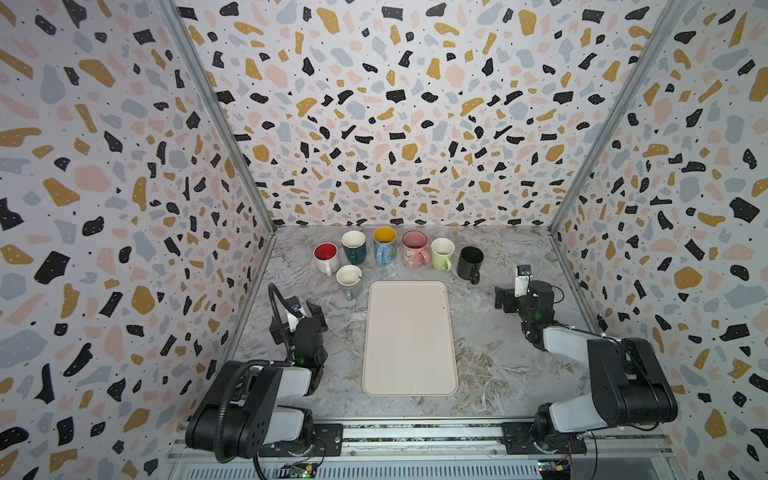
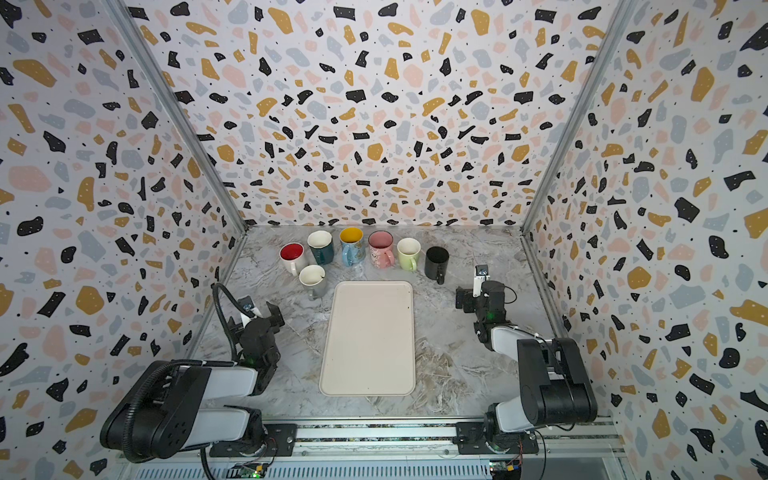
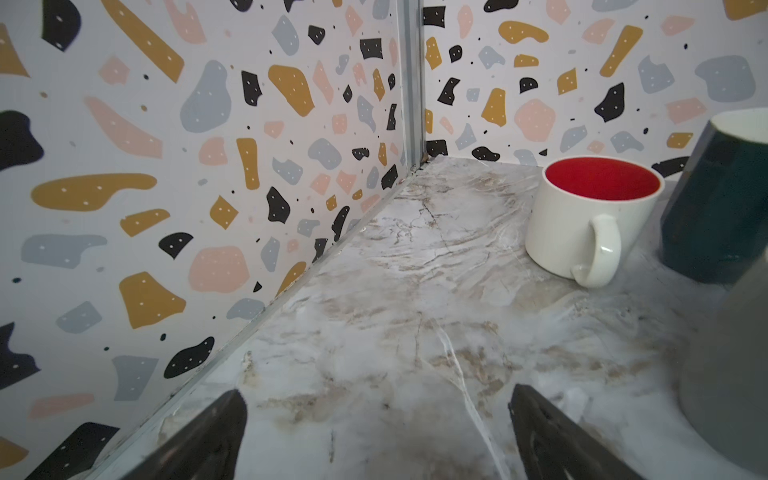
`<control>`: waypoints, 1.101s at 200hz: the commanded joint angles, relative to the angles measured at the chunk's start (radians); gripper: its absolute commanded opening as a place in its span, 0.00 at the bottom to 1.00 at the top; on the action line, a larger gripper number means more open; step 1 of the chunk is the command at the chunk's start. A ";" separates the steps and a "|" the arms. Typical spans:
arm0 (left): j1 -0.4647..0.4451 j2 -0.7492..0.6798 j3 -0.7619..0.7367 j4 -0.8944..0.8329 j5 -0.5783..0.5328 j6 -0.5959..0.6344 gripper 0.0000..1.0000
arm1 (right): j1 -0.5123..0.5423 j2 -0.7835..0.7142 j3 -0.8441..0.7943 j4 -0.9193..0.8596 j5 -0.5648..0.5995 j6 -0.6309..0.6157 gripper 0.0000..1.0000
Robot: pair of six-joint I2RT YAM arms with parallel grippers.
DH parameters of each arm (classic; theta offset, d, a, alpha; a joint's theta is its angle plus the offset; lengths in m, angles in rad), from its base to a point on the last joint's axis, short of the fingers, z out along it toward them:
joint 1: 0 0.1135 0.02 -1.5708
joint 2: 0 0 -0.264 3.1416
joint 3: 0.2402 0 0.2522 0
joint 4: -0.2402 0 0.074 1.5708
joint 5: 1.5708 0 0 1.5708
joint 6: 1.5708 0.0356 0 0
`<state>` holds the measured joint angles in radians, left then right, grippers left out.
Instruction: Turn the mug right side up
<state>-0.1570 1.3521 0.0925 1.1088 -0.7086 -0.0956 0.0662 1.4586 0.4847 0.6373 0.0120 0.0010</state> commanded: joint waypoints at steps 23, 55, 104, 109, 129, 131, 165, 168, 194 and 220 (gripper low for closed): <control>0.008 0.064 -0.005 0.274 0.072 0.038 1.00 | -0.004 -0.007 -0.203 0.451 -0.075 -0.037 0.99; 0.013 0.072 0.057 0.164 0.069 0.032 1.00 | -0.006 0.033 -0.270 0.596 -0.079 -0.031 0.99; 0.013 0.068 0.065 0.141 0.065 0.030 1.00 | -0.012 0.042 -0.264 0.595 -0.084 -0.026 0.99; 0.013 0.067 0.064 0.141 0.065 0.030 1.00 | -0.012 0.041 -0.264 0.595 -0.084 -0.026 0.99; 0.013 0.066 0.064 0.141 0.065 0.030 1.00 | -0.012 0.034 -0.271 0.599 -0.081 -0.029 0.99; 0.014 0.066 0.063 0.141 0.065 0.030 1.00 | -0.012 0.034 -0.270 0.598 -0.079 -0.029 0.99; 0.013 0.064 0.062 0.142 0.064 0.030 1.00 | -0.006 0.036 -0.270 0.602 -0.072 -0.028 0.99; 0.014 0.065 0.062 0.142 0.064 0.030 1.00 | -0.006 0.035 -0.270 0.602 -0.072 -0.029 0.99; 0.014 0.065 0.062 0.142 0.064 0.030 1.00 | -0.006 0.036 -0.270 0.598 -0.071 -0.030 0.99; 0.013 0.065 0.062 0.143 0.064 0.030 1.00 | -0.010 0.043 -0.262 0.593 -0.076 -0.023 0.99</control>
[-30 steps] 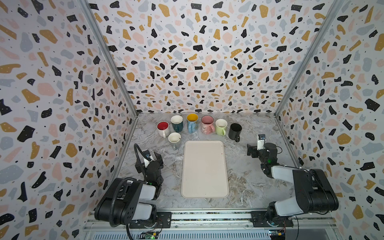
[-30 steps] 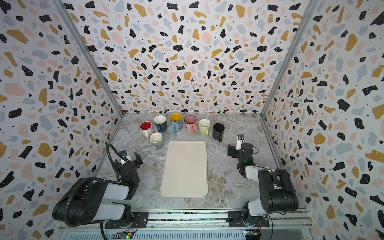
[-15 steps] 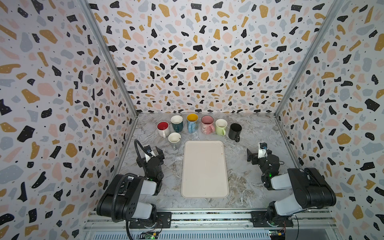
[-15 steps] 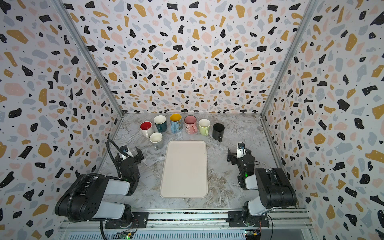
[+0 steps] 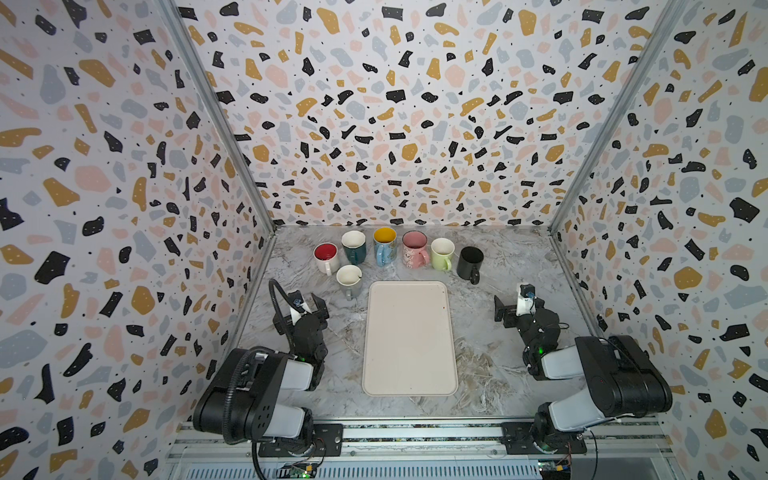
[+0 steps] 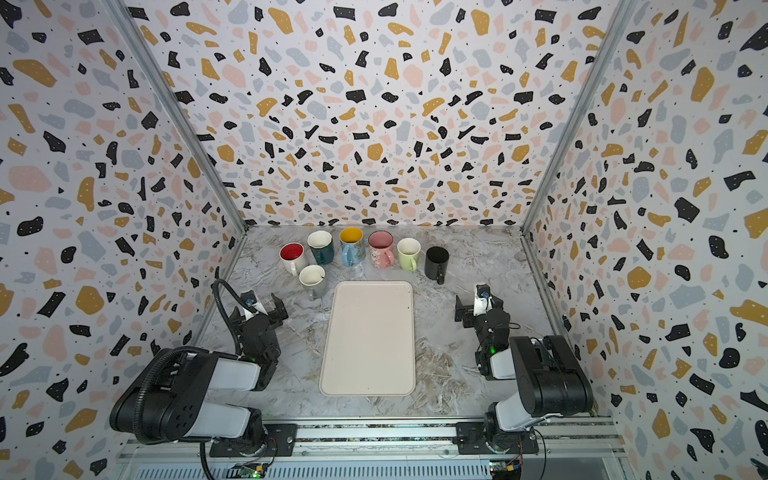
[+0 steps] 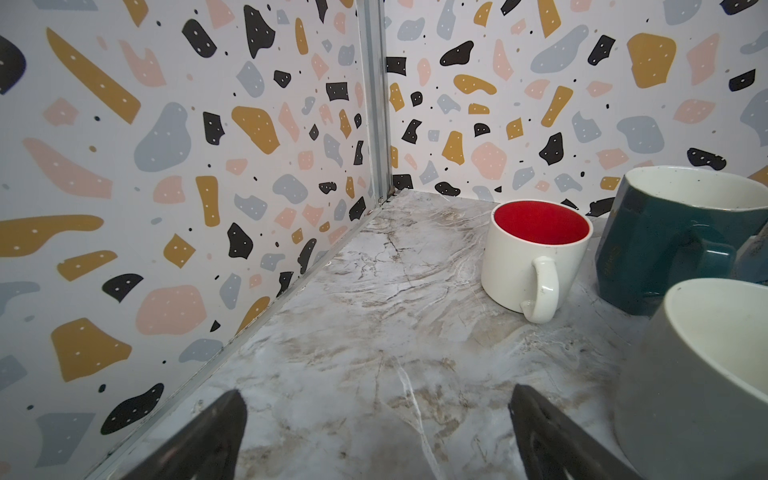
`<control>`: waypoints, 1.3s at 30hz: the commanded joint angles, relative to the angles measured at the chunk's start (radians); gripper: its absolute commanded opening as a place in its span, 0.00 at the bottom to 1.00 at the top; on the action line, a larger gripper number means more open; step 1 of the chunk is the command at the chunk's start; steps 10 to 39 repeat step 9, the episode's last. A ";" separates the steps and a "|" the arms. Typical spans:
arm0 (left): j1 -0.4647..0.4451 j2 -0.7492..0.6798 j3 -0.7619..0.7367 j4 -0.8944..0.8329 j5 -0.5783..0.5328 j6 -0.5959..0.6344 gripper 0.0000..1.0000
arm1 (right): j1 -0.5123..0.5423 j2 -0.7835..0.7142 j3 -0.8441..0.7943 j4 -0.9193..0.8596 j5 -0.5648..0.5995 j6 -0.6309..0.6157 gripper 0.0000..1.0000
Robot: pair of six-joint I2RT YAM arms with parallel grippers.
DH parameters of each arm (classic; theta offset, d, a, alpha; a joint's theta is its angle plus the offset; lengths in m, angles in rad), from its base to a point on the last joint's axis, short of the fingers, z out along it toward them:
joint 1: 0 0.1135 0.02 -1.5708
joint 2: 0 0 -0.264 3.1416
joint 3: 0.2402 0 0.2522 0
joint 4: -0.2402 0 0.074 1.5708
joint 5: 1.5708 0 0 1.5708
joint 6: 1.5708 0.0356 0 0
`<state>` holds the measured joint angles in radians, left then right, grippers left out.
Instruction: Turn the mug right side up
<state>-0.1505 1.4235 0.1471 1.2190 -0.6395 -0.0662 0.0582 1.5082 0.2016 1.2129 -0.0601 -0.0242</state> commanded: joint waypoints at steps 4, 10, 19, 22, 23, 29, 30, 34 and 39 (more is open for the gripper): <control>0.006 -0.006 0.008 0.033 -0.005 0.000 1.00 | -0.003 -0.008 0.019 0.020 -0.004 0.000 0.99; 0.007 -0.007 0.008 0.033 -0.005 0.000 1.00 | -0.003 -0.011 0.015 0.021 -0.004 0.000 0.99; 0.007 -0.007 0.008 0.033 -0.005 0.000 1.00 | -0.003 -0.011 0.015 0.021 -0.004 0.000 0.99; 0.007 -0.007 0.008 0.033 -0.005 0.000 1.00 | -0.003 -0.011 0.015 0.021 -0.004 0.000 0.99; 0.007 -0.007 0.008 0.033 -0.005 0.000 1.00 | -0.003 -0.011 0.015 0.021 -0.004 0.000 0.99; 0.007 -0.007 0.008 0.033 -0.005 0.000 1.00 | -0.003 -0.011 0.015 0.021 -0.004 0.000 0.99; 0.007 -0.007 0.008 0.033 -0.005 0.000 1.00 | -0.003 -0.011 0.015 0.021 -0.004 0.000 0.99; 0.007 -0.007 0.008 0.033 -0.005 0.000 1.00 | -0.003 -0.011 0.015 0.021 -0.004 0.000 0.99; 0.007 -0.007 0.008 0.033 -0.005 0.000 1.00 | -0.003 -0.011 0.015 0.021 -0.004 0.000 0.99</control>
